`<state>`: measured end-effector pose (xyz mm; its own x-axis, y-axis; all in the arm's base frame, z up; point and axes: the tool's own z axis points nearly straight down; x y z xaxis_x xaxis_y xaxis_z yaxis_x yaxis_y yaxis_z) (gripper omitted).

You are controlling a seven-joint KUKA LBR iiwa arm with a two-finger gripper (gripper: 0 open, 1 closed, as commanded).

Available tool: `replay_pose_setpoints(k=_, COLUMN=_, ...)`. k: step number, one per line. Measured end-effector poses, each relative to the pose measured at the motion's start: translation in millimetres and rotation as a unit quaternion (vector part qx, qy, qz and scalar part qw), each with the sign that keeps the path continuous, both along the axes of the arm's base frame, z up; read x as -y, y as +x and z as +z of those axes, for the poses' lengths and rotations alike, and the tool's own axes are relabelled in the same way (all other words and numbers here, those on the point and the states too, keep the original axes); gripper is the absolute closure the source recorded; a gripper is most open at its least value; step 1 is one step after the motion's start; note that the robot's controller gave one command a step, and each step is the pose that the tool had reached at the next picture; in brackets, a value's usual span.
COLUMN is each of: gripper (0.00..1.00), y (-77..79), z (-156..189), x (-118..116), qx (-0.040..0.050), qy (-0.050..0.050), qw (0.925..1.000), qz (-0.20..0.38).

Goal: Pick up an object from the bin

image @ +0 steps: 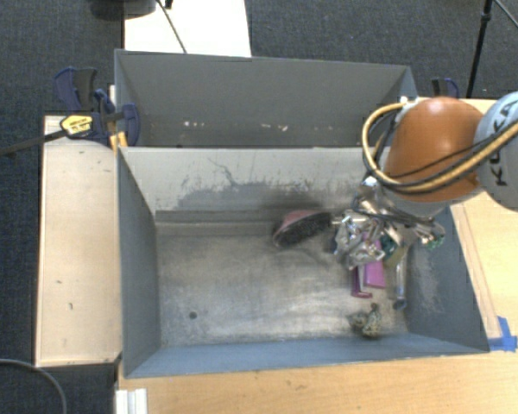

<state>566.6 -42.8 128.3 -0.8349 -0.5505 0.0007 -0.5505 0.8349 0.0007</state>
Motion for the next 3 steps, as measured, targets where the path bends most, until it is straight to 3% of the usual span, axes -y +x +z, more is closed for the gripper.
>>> replay_pose_setpoints(k=1, gripper=0.00, y=-0.1, z=-0.8, x=-0.2, qx=-0.0005, qy=0.000, qw=1.0000, qz=0.000)
replay_pose_setpoints(k=2, gripper=0.00, y=20.5, z=14.9, x=-24.4, qx=0.0040, qy=0.001, qw=0.9999, qz=-0.014)
replay_pose_setpoints(k=3, gripper=0.00, y=-40.2, z=74.6, x=-0.1, qx=0.0029, qy=0.000, qw=0.9991, qz=-0.042)
